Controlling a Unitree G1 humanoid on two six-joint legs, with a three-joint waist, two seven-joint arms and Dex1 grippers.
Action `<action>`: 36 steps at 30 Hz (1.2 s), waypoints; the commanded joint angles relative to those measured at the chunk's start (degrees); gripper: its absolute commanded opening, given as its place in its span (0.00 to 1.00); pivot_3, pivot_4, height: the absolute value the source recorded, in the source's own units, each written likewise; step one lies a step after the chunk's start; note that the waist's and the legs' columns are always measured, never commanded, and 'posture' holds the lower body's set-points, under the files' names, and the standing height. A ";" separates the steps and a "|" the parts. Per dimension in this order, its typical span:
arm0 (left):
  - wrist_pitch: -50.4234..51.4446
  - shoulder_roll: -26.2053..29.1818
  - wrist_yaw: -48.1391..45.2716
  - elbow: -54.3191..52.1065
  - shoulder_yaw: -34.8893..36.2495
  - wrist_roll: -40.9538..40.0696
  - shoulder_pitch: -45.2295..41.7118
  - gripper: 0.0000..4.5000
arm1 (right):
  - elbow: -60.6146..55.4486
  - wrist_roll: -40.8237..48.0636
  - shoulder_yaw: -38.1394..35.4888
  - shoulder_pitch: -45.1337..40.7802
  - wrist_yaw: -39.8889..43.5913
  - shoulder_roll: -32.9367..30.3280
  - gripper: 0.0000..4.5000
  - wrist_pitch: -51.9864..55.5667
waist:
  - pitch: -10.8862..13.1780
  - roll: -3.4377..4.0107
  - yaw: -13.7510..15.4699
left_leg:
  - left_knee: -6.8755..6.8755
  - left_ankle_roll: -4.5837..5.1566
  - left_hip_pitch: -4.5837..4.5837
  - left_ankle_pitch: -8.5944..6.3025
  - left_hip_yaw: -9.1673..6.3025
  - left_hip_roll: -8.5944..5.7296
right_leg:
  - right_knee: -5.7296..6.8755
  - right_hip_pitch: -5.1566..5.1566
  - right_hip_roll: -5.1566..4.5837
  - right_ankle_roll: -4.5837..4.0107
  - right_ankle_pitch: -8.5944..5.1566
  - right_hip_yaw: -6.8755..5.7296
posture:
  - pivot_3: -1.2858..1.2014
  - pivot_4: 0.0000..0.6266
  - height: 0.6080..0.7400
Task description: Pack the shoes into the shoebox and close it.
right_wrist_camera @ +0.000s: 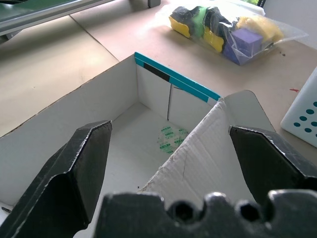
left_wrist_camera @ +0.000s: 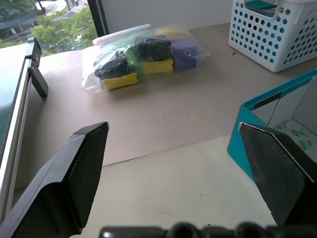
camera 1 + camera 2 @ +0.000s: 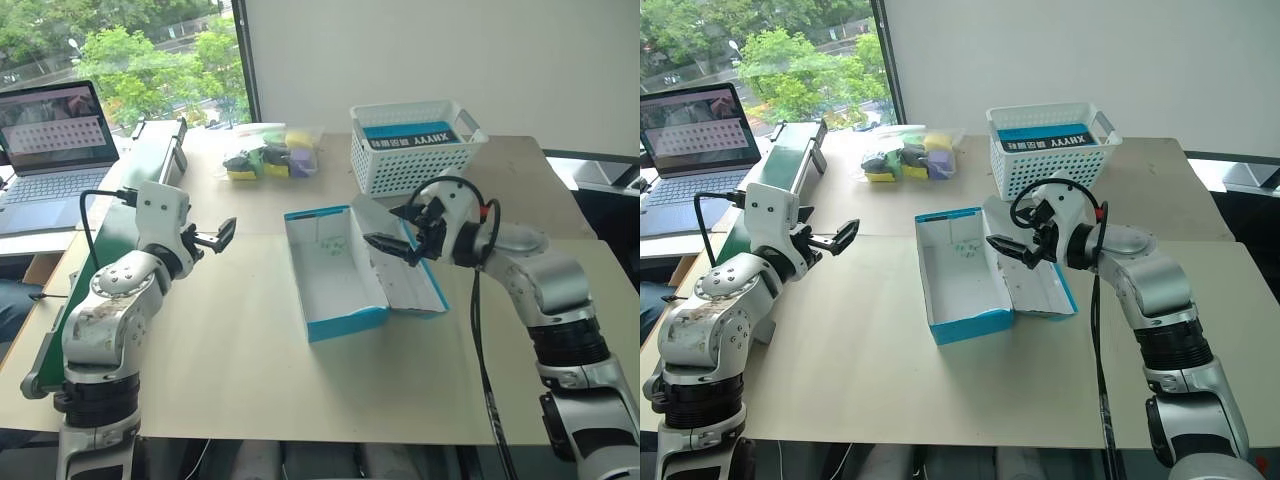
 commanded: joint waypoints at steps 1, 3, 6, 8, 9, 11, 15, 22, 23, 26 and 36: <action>0.30 0.87 0.19 -1.84 2.51 -0.67 -0.38 1.00 | -0.03 -0.69 -1.32 -1.51 0.76 1.25 0.99 -2.31 | 0.00 0.00 -0.05 | 0.00 0.00 0.00 0.00 0.00 0.00 | 0.00 0.00 0.00 0.00 0.00 0.00 | 0.52 0.24 1.00; 0.43 0.70 1.63 -1.68 4.75 -0.58 -0.53 1.00 | 1.77 -0.91 -1.09 -3.14 1.55 2.62 0.99 -3.35 | 0.00 -0.01 -0.45 | 0.00 0.00 0.02 0.00 0.00 0.01 | 0.01 0.00 0.01 0.00 0.00 0.00 | 0.52 0.24 1.00; 0.78 1.21 5.27 0.60 8.99 0.96 -1.39 1.00 | 3.44 -1.13 -1.46 -5.16 2.95 4.21 0.99 -4.11 | 0.00 -0.01 -0.76 | -0.01 0.00 0.05 0.00 0.03 0.01 | 0.07 -0.03 0.01 0.00 0.00 0.04 | 0.52 0.24 1.00; 1.22 2.26 7.87 2.00 11.17 2.66 -1.69 1.00 | 3.80 -0.41 -1.65 -6.21 4.18 5.31 0.99 -4.13 | 0.00 -0.01 -0.75 | -0.01 0.00 0.06 0.00 0.02 0.02 | 0.10 -0.04 0.02 0.00 0.00 0.03 | 0.52 0.24 1.00; 1.74 2.87 9.77 2.94 12.51 3.95 -1.75 1.00 | 3.73 0.54 -1.69 -6.86 5.28 6.03 0.99 -3.85 | 0.00 -0.01 -0.73 | -0.01 0.00 0.07 0.00 0.02 0.02 | 0.10 -0.04 0.02 0.00 0.00 0.03 | 0.52 0.24 1.00; 2.97 3.52 13.55 4.54 15.84 5.82 -1.93 1.00 | 3.15 2.16 -1.65 -8.06 7.08 7.49 0.99 -2.78 | 0.00 -0.01 -0.70 | -0.01 0.00 0.07 0.00 0.01 0.02 | 0.10 -0.03 0.02 0.00 0.00 0.03 | 0.52 0.24 1.00; 4.77 4.52 14.35 3.52 20.45 4.75 -1.66 1.00 | 2.16 2.39 -0.56 -9.93 7.40 10.30 0.99 -1.64 | 0.01 -0.06 -0.55 | -0.01 0.00 0.05 0.00 -0.02 0.02 | 0.12 -0.05 0.01 0.00 0.00 0.00 | 0.52 0.24 1.00; 6.85 6.83 13.96 4.76 22.45 3.97 -2.98 1.00 | 3.59 0.93 0.70 -11.32 7.81 13.14 0.99 -1.95 | 0.00 -0.14 -0.15 | 0.00 -0.04 0.06 0.02 -0.06 0.00 | 0.17 -0.04 -0.02 -0.02 0.01 -0.06 | 0.52 0.24 1.00; 7.09 7.19 13.79 4.70 22.53 4.02 -2.82 1.00 | 3.54 0.87 0.76 -11.35 7.71 13.42 0.99 -1.88 | 0.00 -0.14 -0.20 | 0.00 -0.04 0.05 0.02 -0.06 0.01 | 0.17 -0.05 -0.02 -0.02 0.01 -0.06 | 0.52 0.24 1.00; 8.47 6.49 14.28 4.04 23.03 3.67 -3.03 1.00 | 3.22 0.69 0.86 -10.76 7.67 13.79 0.99 -1.87 | 0.00 -0.15 -0.41 | -0.02 -0.04 0.05 0.01 -0.06 0.01 | 0.19 -0.08 -0.02 -0.02 0.01 -0.06 | 0.52 0.24 1.00; 5.48 5.06 13.79 10.67 17.08 4.50 -8.74 1.00 | -0.10 0.73 -0.86 -8.06 4.55 12.73 0.99 -0.76 | 0.00 -0.16 -0.35 | -0.01 -0.05 0.05 0.02 -0.06 0.01 | 0.21 -0.08 -0.02 -0.03 0.02 -0.06 | 0.52 0.24 1.00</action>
